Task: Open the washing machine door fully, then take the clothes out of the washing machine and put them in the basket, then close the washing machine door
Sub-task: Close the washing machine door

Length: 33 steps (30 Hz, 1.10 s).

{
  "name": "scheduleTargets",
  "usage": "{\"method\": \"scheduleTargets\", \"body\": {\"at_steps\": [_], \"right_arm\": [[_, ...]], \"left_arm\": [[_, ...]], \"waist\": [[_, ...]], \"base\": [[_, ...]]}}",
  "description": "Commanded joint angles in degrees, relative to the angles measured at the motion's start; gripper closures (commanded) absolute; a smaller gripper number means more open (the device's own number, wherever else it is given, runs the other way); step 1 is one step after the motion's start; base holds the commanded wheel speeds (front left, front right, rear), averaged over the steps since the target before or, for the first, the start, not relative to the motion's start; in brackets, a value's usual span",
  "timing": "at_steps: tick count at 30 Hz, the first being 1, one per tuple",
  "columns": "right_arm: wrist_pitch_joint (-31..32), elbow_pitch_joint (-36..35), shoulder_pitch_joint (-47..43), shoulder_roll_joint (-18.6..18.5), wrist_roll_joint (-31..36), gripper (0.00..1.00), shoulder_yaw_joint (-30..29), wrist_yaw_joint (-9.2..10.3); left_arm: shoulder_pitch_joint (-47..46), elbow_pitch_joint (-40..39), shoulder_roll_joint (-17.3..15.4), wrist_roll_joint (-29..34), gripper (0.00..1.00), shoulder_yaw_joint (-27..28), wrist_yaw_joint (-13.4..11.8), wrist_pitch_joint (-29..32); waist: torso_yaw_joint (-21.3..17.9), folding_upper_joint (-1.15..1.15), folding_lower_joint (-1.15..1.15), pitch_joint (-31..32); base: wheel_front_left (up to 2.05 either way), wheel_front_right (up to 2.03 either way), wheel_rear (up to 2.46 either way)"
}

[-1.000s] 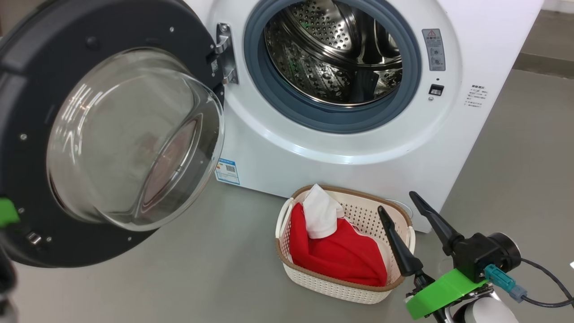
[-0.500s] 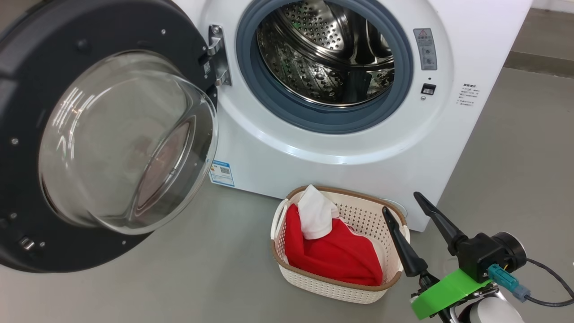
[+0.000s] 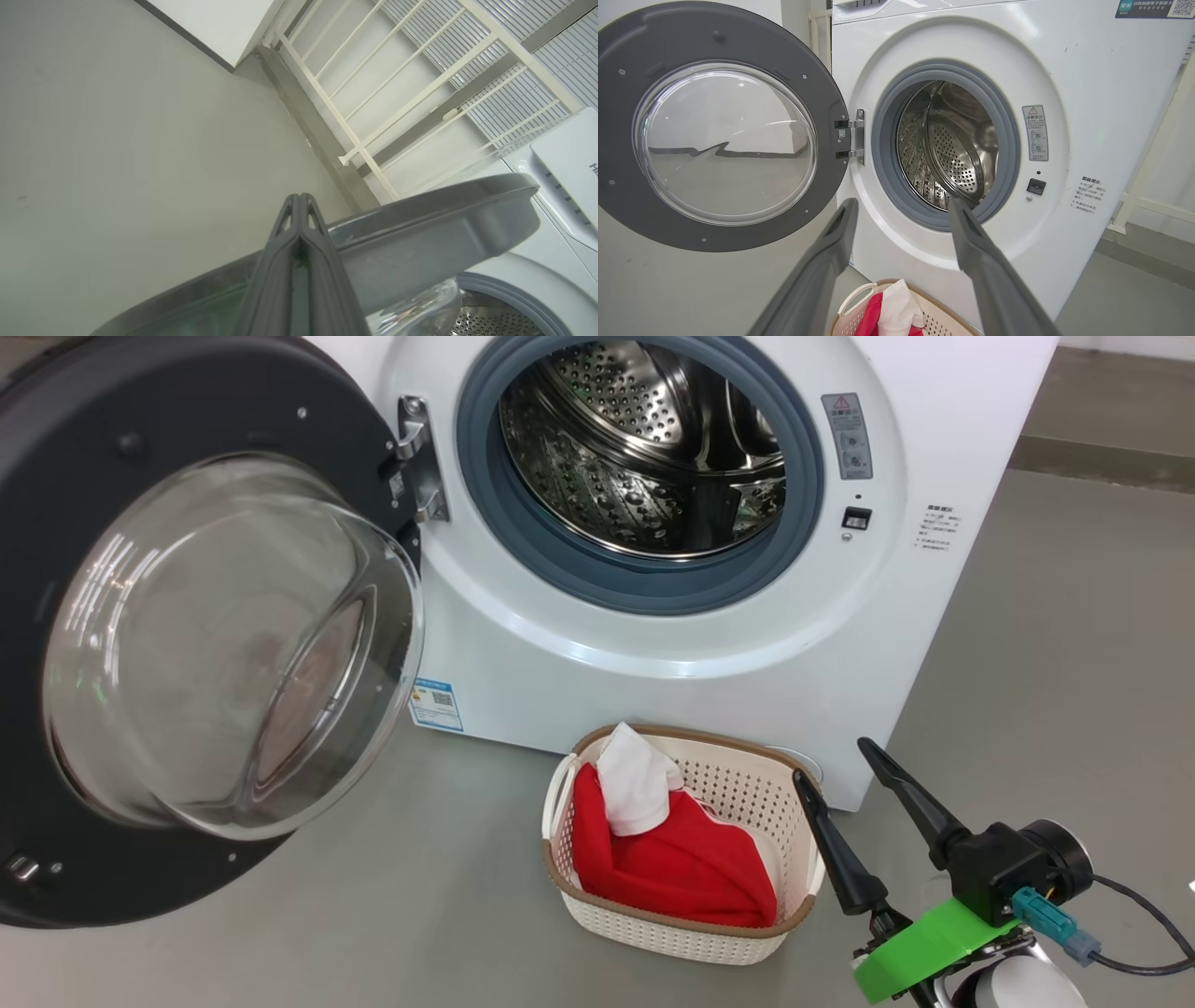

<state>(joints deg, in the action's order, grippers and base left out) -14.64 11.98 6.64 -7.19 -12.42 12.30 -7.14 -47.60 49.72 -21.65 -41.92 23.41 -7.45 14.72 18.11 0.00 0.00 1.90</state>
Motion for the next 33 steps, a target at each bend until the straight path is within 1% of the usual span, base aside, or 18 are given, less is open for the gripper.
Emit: {"method": "scheduleTargets", "body": {"at_steps": [1,8,18,26,33], "right_arm": [[-0.36,-1.23,1.18,-0.26,0.7,0.0,1.36,-0.35],[-0.36,-1.22,1.49,-0.48,0.56,0.0,1.33,-0.35],[-0.36,-1.11,1.51,-0.37,0.52,0.0,1.27,-0.35],[-0.36,-1.48,1.01,0.07,0.71,0.0,1.11,-0.35],[-0.36,-1.8,0.91,0.84,0.63,0.0,1.35,-0.35]], "left_arm": [[-2.12,-1.01,-3.7,-0.96,1.0,1.16,0.73,0.93],[-1.35,-0.02,-4.33,-3.28,1.0,1.41,3.04,6.03],[0.51,-1.88,-3.57,-7.14,1.0,1.76,6.23,13.77],[3.65,-6.62,-3.11,-9.91,1.0,2.38,7.8,19.17],[7.62,-12.18,-2.47,-12.0,1.0,3.64,7.9,22.19]], "waist": [[-0.19,0.0,0.0,-0.08],[-0.28,0.0,0.0,-0.58],[0.51,0.0,0.0,-0.41],[1.15,0.0,0.0,-0.26],[1.25,0.0,0.0,-0.64]], "base": [[0.0,0.0,0.0],[0.0,0.0,0.0],[0.0,0.0,0.0],[0.0,0.0,0.0],[0.0,0.0,0.0]]}}
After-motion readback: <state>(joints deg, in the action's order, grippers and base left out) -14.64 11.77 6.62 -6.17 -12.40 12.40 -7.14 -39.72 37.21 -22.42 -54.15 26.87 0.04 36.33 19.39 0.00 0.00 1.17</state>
